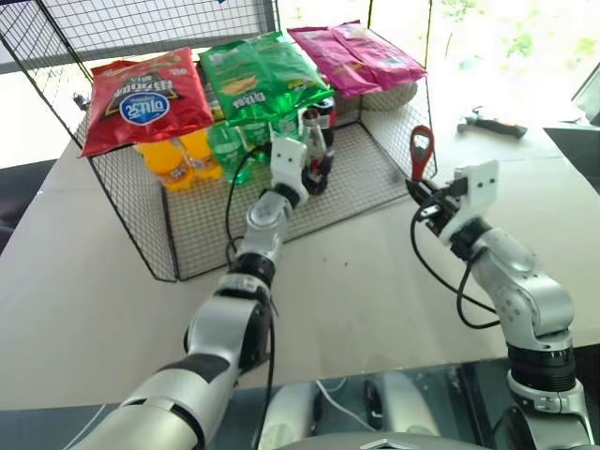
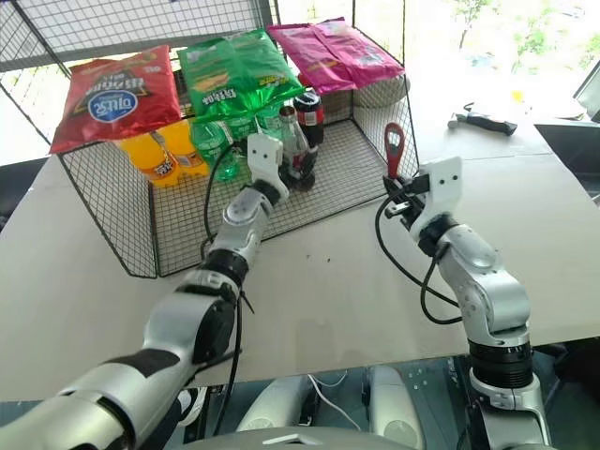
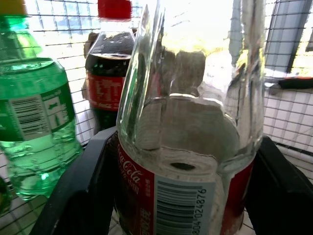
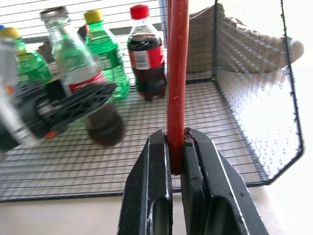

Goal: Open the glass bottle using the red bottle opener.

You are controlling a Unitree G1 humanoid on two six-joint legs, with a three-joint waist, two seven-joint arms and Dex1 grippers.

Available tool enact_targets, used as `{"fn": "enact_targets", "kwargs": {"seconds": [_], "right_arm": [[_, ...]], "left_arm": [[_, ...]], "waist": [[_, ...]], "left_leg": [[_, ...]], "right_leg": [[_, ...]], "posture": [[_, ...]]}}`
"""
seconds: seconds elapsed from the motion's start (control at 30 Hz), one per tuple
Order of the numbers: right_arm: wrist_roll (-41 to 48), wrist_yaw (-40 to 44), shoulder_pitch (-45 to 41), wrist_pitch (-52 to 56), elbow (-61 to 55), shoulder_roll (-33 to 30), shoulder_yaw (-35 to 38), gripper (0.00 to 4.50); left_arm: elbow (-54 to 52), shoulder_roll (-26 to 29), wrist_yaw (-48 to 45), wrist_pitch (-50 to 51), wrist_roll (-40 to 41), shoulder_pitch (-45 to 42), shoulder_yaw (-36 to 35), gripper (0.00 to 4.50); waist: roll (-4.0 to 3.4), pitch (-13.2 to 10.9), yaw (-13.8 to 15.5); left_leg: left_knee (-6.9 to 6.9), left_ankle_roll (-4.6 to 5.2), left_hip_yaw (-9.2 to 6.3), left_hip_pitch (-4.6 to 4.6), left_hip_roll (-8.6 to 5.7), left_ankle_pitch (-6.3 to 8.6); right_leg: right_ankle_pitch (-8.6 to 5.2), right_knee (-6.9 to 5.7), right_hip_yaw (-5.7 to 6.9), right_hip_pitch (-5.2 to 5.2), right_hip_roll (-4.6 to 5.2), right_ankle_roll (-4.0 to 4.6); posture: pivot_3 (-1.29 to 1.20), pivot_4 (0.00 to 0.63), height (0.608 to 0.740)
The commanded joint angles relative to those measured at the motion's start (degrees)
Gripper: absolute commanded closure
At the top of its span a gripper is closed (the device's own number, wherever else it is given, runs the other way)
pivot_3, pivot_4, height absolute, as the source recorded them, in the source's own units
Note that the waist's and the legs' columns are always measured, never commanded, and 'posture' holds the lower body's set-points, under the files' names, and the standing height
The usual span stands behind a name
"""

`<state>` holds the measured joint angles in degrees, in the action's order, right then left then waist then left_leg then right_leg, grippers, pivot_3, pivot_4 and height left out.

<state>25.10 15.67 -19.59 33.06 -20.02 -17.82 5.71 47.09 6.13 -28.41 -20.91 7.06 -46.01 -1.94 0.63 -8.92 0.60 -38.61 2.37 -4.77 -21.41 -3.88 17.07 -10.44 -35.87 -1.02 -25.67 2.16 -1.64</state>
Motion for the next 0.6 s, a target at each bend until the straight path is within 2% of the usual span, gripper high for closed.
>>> {"fn": "enact_targets", "kwargs": {"seconds": [0.03, 0.17, 0.33, 0.6], "right_arm": [[-1.43, -0.42, -2.12, -4.38, 1.22, -0.53, 2.81, 4.50], [-3.65, -0.04, -3.09, -7.89, 4.21, -1.04, 3.19, 4.50], [-4.41, 0.26, -4.11, -9.62, 5.97, -0.32, 3.16, 4.50], [-4.59, 1.02, -5.72, -10.94, 8.14, 0.57, 2.61, 4.50]], "left_arm": [[-22.62, 1.50, -3.86, 8.44, 2.41, 9.60, 3.71, 1.76], [-44.20, 4.65, -4.75, 20.51, 4.24, 21.52, 6.31, 1.76], [-59.43, 6.41, -7.34, 34.42, 13.40, 30.28, 7.37, 1.76], [-62.94, 9.41, -6.67, 35.83, 9.40, 33.88, 10.36, 1.76]], "waist": [[-0.02, 0.03, -0.13], [-0.03, 0.04, -1.22], [-0.04, 0.04, -1.33], [-0.04, 0.07, -1.07]], "left_leg": [[-0.09, 0.00, -0.02, -0.03, 0.01, 0.00], [-0.06, 0.00, 0.01, -0.01, 0.04, 0.00], [-0.06, -0.01, 0.03, 0.06, 0.08, -0.01], [-0.10, -0.01, 0.13, 0.11, 0.05, -0.01]], "right_leg": [[0.01, -0.04, -0.02, 0.00, -0.02, 0.01], [0.01, -0.05, -0.28, -0.01, -0.02, 0.01], [0.03, -0.13, -0.28, 0.02, -0.05, 0.05], [0.04, -0.14, -0.24, 0.07, -0.05, 0.06]], "posture": [[0.00, 0.150, 0.735], [0.00, 0.150, 0.735], [0.00, 0.150, 0.735], [0.00, 0.150, 0.735]]}}
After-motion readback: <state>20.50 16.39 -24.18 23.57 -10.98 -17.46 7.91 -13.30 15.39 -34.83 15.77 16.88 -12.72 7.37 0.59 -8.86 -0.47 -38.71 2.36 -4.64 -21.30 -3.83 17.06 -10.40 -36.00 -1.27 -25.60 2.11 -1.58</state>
